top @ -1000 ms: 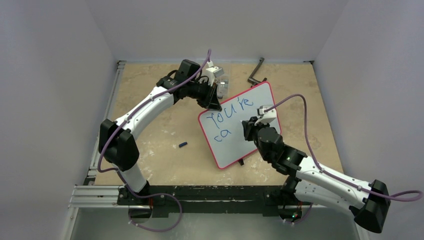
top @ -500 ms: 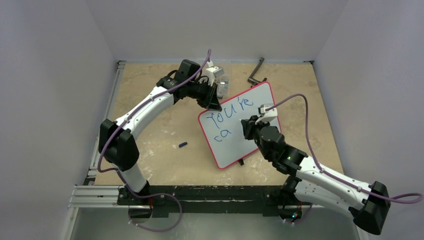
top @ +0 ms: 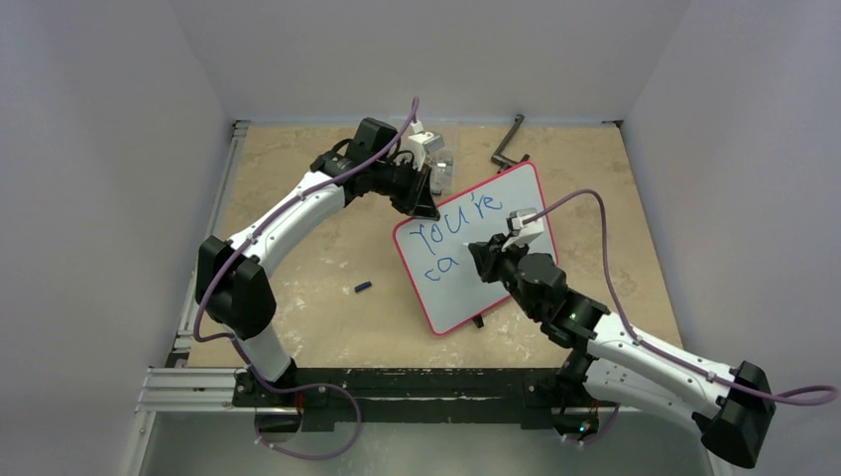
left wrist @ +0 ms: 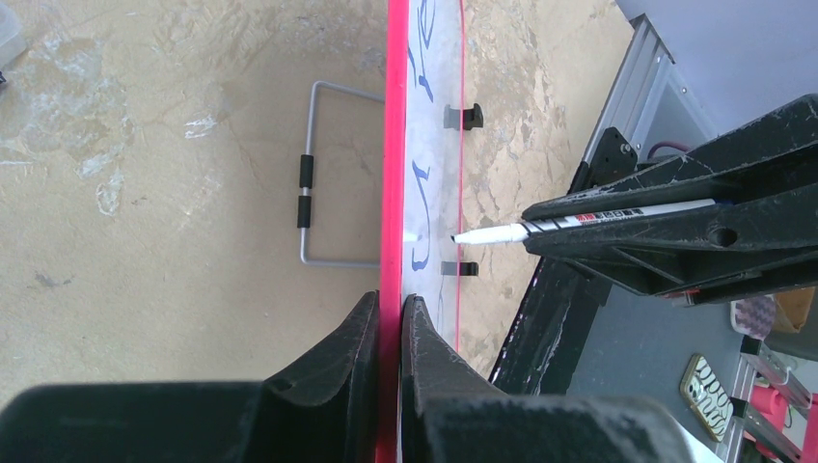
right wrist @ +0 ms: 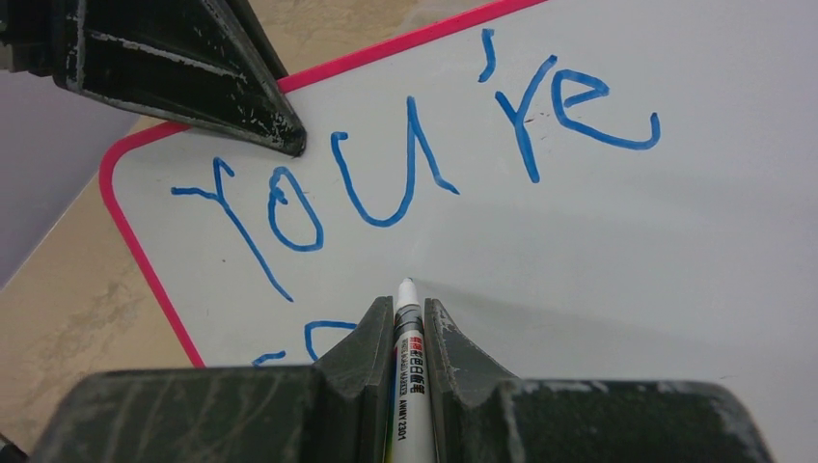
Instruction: Write a sentence on the whiteboard
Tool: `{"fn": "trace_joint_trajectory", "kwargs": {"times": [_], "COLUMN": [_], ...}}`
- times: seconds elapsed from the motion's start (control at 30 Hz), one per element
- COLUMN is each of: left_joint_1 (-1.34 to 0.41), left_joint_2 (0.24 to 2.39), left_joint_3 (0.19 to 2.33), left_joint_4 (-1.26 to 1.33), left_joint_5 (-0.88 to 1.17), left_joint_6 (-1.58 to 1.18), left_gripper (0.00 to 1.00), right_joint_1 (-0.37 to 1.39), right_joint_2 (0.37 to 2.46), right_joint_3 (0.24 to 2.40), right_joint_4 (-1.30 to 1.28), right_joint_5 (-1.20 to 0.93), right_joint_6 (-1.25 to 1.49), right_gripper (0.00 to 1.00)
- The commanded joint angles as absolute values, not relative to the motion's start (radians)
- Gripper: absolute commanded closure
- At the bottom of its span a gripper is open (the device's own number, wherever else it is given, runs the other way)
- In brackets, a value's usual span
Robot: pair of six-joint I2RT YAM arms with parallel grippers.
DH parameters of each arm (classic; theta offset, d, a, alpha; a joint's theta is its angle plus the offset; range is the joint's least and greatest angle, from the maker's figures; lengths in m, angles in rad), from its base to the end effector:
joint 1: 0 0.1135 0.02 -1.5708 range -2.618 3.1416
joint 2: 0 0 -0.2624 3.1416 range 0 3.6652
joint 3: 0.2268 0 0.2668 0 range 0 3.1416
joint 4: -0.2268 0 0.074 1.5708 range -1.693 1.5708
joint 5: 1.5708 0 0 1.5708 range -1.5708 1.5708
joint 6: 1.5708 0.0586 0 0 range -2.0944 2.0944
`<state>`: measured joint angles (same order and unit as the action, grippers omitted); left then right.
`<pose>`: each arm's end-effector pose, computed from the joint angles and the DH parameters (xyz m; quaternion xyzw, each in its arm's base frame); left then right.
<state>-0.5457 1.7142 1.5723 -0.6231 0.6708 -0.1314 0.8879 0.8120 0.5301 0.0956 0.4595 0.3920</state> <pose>0.3314 -0.2438 0.3128 0.3050 0.8236 -0.4086 0.2487 0.1654 0.1622 0.2658 -0.0430 0.7623 0.2305 0.6032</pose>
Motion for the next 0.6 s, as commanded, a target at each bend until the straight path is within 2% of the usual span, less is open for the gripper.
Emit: {"fn": "trace_joint_trajectory", "kwargs": {"times": [0.0,0.57], "left_joint_1": [-0.536,-0.536], "left_joint_2": [1.669,1.665], "left_joint_3": [1.572,1.571], "left_joint_4": [-0.595,-0.595], "left_joint_5": [0.579,0.58], "left_joint_6": [-0.1,-0.103], "left_gripper": [1.0,1.0], "right_joint_1": [0.884,0.884], "right_joint_2": [0.789,0.873], "right_joint_3": [0.51,0.503], "right_joint_4": [0.15,0.082], "right_joint_5": [0.381,0.426], "right_joint_6": [0.369,0.438], "right_gripper": [1.0,1.0]}}
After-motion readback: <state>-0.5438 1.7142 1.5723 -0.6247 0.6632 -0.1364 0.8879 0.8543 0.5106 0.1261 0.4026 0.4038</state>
